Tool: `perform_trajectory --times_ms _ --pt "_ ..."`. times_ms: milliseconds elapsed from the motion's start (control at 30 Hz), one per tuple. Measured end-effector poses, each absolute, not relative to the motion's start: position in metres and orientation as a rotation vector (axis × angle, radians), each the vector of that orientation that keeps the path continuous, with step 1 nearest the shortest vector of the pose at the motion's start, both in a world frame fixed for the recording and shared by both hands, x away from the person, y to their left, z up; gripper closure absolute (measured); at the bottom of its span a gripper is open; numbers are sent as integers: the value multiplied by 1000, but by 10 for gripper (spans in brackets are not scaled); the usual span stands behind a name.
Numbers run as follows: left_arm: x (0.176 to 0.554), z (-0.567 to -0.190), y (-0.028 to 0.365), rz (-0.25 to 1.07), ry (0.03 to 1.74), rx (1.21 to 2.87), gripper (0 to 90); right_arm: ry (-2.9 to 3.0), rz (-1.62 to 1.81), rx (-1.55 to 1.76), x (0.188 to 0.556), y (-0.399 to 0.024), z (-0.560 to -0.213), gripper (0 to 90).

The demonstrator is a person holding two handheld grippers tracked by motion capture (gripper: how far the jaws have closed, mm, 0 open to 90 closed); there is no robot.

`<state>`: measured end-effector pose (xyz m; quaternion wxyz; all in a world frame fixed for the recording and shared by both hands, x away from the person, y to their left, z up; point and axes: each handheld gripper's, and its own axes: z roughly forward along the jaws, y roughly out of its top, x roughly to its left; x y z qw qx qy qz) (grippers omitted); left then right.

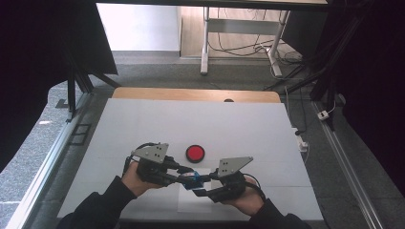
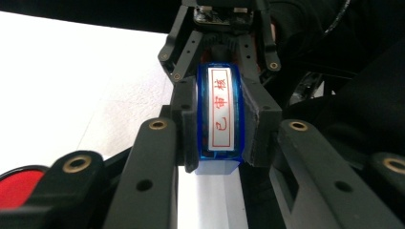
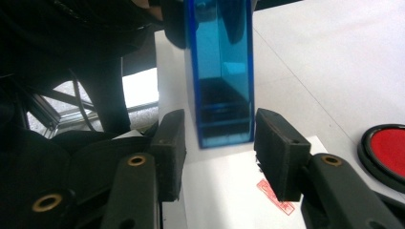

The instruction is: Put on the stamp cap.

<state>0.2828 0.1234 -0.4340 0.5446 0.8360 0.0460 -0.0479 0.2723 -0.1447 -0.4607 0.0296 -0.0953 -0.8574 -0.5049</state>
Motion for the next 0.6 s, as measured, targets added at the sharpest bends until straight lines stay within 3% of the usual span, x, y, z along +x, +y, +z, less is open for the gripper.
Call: perform_trajectory --times_ms 600 --pt "285 -428 135 -34 210 2020 703 -2689 -1556 -498 275 -158 -459 387"
